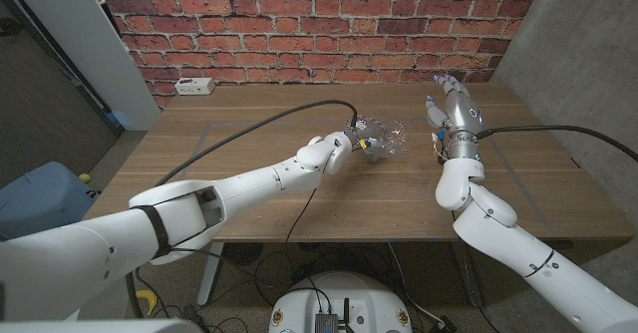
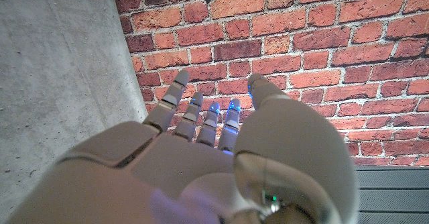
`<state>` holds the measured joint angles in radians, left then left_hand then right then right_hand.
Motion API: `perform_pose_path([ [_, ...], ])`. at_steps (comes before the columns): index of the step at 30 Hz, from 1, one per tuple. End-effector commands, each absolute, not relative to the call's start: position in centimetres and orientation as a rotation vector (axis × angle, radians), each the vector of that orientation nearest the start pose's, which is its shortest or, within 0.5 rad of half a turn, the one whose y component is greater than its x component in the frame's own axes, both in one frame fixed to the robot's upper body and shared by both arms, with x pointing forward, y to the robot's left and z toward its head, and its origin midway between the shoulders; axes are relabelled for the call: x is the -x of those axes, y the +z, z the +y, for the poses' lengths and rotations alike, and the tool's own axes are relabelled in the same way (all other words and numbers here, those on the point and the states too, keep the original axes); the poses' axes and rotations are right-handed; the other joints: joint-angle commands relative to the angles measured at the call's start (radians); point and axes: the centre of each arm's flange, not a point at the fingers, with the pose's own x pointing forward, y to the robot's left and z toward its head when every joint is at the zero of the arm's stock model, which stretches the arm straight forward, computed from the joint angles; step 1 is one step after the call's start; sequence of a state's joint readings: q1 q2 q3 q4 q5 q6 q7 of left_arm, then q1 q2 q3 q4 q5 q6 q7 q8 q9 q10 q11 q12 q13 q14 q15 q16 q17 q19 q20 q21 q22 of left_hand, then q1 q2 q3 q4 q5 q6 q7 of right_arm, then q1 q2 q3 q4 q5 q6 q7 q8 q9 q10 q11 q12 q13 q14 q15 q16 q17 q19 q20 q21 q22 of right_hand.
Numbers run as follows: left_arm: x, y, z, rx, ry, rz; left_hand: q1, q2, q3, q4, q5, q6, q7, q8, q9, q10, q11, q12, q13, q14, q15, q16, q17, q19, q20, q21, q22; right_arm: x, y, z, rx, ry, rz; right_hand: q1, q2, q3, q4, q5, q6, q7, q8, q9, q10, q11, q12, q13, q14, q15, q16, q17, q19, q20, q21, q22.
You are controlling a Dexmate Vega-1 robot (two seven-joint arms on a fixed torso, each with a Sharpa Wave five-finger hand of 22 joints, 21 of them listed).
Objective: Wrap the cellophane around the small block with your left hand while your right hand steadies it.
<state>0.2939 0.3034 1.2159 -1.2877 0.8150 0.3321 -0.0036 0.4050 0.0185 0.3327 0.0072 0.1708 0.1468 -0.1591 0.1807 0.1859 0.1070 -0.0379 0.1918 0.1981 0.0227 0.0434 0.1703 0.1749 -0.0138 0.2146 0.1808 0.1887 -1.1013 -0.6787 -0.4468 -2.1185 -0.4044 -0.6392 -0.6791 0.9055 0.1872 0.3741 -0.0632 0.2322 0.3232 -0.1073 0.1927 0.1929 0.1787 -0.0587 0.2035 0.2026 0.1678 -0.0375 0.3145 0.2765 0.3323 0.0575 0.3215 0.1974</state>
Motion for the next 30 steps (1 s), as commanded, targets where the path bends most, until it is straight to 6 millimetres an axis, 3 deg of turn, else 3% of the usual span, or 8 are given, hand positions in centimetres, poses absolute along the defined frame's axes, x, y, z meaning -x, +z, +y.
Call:
perform_pose_path([
  [1, -64.3, 2.4, -1.6, -1.734, -0.079, -0.788, -0.051, -0.016, -0.027, 0.013, 0.009, -0.05, -0.002, -0.007, 0.003, -0.052, 0.009, -0.006, 0.006, -0.038, 0.017, 0.003, 0.004, -0.035, 0.002, 0.005, 0.006, -49.8, 0.2, -24.9, 0.891, -0.643, -0.69, -0.011, 0.001, -0.003, 0.003, -0.001, 0.005, 0.002, 0.003, 0.002, 0.007, -0.004, 0.005, 0.001, 0.013, -0.056, 0.007, 0.001, 0.004, 0.003, 0.007, 0.002],
  [11, -63.3, 3.4, -0.5, -1.609, -0.015, -0.859, -0.104, -0.024, -0.051, 0.029, 0.014, -0.122, -0.005, -0.006, 0.003, -0.141, 0.022, -0.007, 0.007, -0.112, 0.045, 0.001, 0.005, -0.106, 0.001, 0.002, 0.007, -49.7, 0.2, -24.7, 0.886, -0.642, -0.7, -0.015, 0.0, -0.004, 0.004, -0.002, 0.004, 0.003, 0.002, 0.002, 0.007, -0.005, 0.004, 0.001, 0.012, -0.055, 0.007, 0.002, 0.005, 0.004, 0.007, 0.002],
  [21, -62.6, 4.5, 1.6, -1.431, 0.015, -0.902, -0.12, -0.024, -0.058, 0.034, 0.015, -0.152, -0.011, -0.007, 0.003, -0.174, 0.035, -0.007, 0.008, -0.133, 0.055, 0.003, 0.006, -0.126, 0.002, 0.005, 0.008, -49.8, 0.4, -24.4, 0.881, -0.641, -0.704, -0.02, -0.001, -0.006, 0.006, -0.003, 0.005, 0.003, 0.003, 0.002, 0.007, -0.003, 0.004, 0.001, 0.012, -0.055, 0.008, 0.002, 0.005, 0.004, 0.008, 0.002],
  [30, -62.3, 5.3, 3.8, -1.267, 0.018, -0.918, -0.128, -0.023, -0.06, 0.035, 0.016, -0.146, -0.015, 0.0, 0.002, -0.16, 0.043, 0.005, 0.009, -0.118, 0.059, 0.013, 0.006, -0.129, 0.002, 0.01, 0.009, -50.1, 0.5, -24.1, 0.859, -0.631, -0.714, -0.031, -0.006, -0.01, 0.012, -0.005, 0.007, 0.004, 0.003, 0.002, 0.009, -0.001, 0.005, 0.001, 0.011, -0.052, 0.007, 0.001, 0.005, 0.005, 0.008, 0.002],
])
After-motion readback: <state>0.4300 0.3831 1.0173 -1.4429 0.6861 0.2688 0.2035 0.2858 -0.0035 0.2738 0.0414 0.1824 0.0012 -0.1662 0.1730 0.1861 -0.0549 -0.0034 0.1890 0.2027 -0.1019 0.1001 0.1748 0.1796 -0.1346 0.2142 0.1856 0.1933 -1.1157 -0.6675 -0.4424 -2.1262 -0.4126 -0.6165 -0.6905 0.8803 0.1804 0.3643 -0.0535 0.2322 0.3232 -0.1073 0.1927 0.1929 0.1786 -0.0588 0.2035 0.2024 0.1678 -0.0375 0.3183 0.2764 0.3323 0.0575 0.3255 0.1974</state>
